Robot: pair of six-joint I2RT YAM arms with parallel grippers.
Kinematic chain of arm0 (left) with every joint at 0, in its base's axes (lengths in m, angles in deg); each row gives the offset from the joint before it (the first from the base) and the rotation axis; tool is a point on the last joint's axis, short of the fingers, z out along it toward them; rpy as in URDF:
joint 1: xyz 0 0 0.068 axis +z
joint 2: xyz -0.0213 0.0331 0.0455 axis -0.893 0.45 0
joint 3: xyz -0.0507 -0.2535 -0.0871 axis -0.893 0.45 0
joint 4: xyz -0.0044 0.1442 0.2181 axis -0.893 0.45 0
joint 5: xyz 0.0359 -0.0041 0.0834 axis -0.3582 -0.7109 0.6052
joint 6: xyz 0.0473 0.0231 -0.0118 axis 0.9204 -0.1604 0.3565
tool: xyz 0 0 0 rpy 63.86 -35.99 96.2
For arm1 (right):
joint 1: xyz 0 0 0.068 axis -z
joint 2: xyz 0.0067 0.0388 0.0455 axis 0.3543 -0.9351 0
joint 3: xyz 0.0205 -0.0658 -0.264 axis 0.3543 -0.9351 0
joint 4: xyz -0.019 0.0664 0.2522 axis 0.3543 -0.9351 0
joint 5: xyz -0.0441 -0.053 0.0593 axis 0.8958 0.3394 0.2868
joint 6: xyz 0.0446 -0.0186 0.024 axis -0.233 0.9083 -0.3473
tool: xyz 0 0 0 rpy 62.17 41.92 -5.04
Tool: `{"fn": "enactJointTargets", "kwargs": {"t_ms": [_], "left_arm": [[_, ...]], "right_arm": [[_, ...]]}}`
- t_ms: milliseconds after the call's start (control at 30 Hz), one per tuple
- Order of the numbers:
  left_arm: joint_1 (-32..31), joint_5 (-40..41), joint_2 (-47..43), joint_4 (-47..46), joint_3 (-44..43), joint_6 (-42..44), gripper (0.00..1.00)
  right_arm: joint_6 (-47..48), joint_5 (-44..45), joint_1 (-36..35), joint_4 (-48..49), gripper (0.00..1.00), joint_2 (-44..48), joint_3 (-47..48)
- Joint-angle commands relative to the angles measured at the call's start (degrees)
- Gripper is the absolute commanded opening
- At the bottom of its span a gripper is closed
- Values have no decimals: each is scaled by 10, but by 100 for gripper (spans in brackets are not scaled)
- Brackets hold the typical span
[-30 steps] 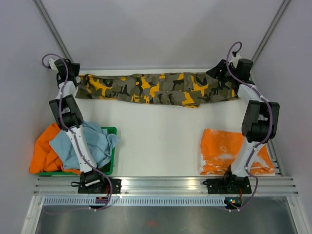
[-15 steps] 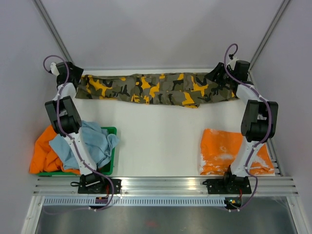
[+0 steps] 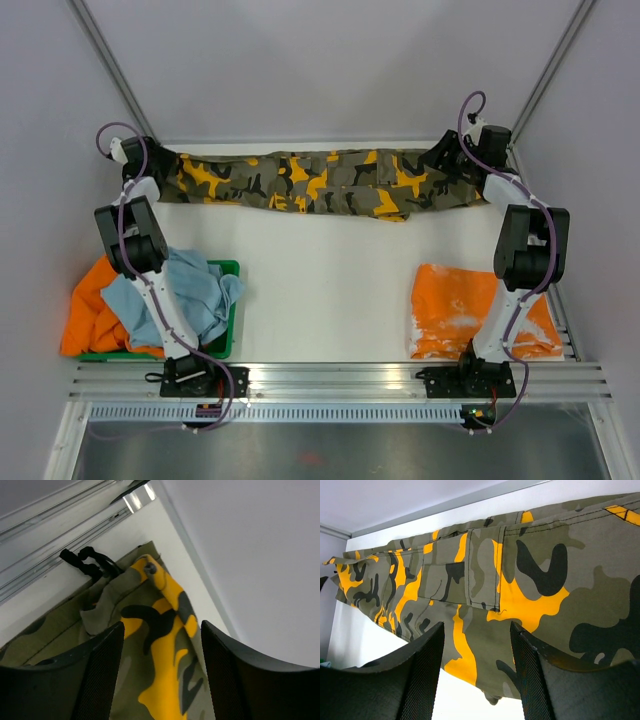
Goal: Fold and stack the trousers
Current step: Fold the trousers
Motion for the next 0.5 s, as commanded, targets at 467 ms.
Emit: {"fn": "enactJointTargets", "kwargs": {"t_ms": [467], "left_arm": [[0, -27, 111, -101, -102, -67, 58]], "right_arm": [[4, 1, -9, 22, 62, -12, 2]]}}
